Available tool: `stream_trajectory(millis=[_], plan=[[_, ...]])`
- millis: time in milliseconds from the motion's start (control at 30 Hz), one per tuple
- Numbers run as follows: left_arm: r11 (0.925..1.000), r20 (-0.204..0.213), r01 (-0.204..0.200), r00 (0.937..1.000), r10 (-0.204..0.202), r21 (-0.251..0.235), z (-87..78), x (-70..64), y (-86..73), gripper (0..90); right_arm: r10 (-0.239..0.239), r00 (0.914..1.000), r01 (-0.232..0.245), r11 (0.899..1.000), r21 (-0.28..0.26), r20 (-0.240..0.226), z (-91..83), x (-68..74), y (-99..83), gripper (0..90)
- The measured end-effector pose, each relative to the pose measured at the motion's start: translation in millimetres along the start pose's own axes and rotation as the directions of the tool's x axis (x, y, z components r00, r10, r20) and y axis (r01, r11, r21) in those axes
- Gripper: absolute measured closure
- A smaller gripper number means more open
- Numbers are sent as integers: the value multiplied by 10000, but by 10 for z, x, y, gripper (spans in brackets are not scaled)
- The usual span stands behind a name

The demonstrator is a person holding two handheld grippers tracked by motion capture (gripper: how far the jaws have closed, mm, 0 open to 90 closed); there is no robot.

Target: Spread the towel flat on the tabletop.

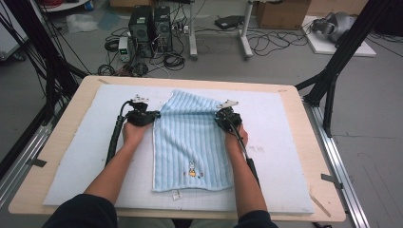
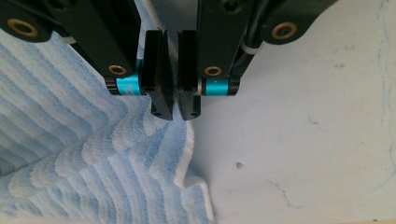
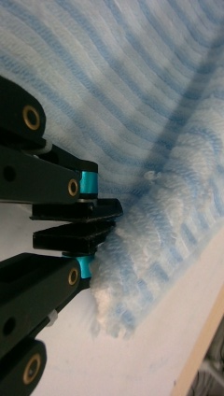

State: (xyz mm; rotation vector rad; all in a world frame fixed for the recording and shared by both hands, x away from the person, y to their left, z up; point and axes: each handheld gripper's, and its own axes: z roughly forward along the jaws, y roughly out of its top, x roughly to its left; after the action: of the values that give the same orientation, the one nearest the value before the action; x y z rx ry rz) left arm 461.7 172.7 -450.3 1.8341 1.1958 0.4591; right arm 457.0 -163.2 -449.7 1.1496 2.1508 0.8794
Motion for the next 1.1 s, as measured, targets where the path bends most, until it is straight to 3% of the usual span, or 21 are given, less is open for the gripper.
stream_trajectory(millis=[33, 100, 233, 300, 400, 467, 567, 633, 700, 767, 833, 900, 967, 1000, 1100], plan=[[10000, -25, 60, 10000, -60, -38, -6, 4, -2, 778, 94, 10000, -94, 9999, -42, -7, 0, -5, -4, 851], [9995, 29, 299, 9995, -299, 54, -23, 30, -7, 567, 213, 9996, -213, 9998, -4, -174, -33, -12, -8, 802], [9979, 588, 571, 9965, -589, 315, -101, 73, -28, 450, 264, 9957, -279, 9995, -157, -884, -144, -38, -66, 648], [9988, 614, 462, 9971, -452, -144, -174, 68, -63, 446, -47, 9956, 26, 9997, -223, -936, -238, -42, -114, 604], [9990, 750, 377, 9965, -357, -253, -285, 53, -111, 423, 73, 9929, -118, 9992, -376, -1186, -370, -58, -181, 570], [9989, 839, 247, 9962, -214, -389, -353, 32, -144, 419, 213, 9865, -285, 9987, -420, -1625, -468, -55, -229, 551], [9987, 901, 85, 9959, -40, -499, -463, -8, -199, 422, 41, 9780, -128, 9991, -405, -2087, -588, -17, -302, 541], [9981, 883, 52, 9961, 3, -622, -541, -41, -254, 422, 263, 9670, -274, 9996, -7, -2535, -615, 19, -351, 535], [9989, 957, 60, 9954, -14, -475, -591, -69, -280, 422, 317, 9622, -205, 9988, 443, -2705, -612, 75, -359, 590], [9976, 947, 17, 9955, 49, -695, -672, -116, -328, 426, -126, 9667, 323, 9968, 732, -2556, -599, 147, -359, 668], [9977, 995, -15, 9950, 84, -684, -746, -160, -368, 428, -14, 9683, 222, 9965, 803, -2497, -608, 155, -349, 769], [9968, 1013, -64, 9947, 144, -792, -829, -217, -421, 431, -102, 9766, 298, 9956, 884, -2148, -616, 140, -350, 855], [9967, 1068, -63, 9942, 149, -808, -890, -266, -479, 438, -89, 9946, 188, 9953, 951, -1038, -636, 131, -361, 866], [9968, 1111, -55, 9937, 143, -794, -909, -289, -504, 438, -51, 9977, 115, 9954, 949, -674, -644, 128, -369, 866], [9977, 1282, -202, 9913, 283, -642, -969, -383, -602, 444, 366, 9989, -343, 9966, 754, -302, -680, 143, -388, 836]])
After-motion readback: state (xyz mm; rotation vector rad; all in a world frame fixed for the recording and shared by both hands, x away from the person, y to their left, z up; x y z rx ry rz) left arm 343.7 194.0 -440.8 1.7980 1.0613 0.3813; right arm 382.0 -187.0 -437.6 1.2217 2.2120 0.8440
